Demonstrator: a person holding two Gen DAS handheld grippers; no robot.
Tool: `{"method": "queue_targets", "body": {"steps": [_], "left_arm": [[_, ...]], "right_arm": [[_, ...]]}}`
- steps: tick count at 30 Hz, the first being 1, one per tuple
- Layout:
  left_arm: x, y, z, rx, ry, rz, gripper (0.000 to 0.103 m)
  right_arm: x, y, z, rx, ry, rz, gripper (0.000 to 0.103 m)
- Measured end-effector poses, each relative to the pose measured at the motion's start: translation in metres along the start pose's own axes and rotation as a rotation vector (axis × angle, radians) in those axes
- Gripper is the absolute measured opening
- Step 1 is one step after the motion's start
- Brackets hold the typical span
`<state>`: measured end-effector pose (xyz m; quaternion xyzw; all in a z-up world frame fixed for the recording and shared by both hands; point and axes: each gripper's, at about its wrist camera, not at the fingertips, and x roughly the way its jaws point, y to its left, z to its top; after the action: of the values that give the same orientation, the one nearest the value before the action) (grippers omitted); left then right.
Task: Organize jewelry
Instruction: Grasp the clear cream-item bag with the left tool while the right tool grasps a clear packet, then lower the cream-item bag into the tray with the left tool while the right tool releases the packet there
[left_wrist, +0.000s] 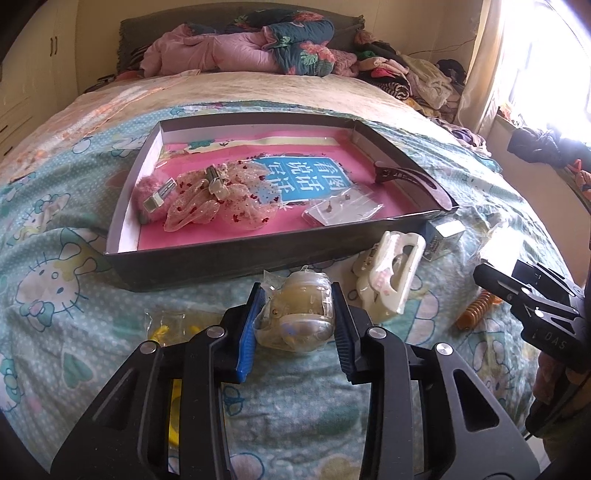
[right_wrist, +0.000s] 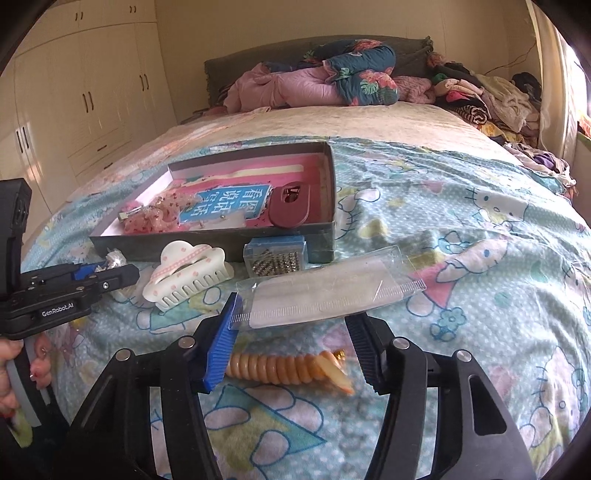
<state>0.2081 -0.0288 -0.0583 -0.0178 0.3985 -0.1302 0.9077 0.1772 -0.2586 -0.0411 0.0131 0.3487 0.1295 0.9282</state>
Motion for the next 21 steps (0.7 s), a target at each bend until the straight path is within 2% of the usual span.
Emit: {"method": "queue_targets", "body": {"steps": [9,21], "left_arm": [[-0.018,-0.002,0.01,-0.005,-0.051,-0.019,0.027],[-0.031,0.015,0.031,-0.037,-0.097,-0.005,0.027]], "right_arm": [[-0.02,0.005,0.005,-0.028,-0.034,-0.007,0.055],[-0.011,0.037,0.026,-0.083,-0.05,0.047,0.056]]}}
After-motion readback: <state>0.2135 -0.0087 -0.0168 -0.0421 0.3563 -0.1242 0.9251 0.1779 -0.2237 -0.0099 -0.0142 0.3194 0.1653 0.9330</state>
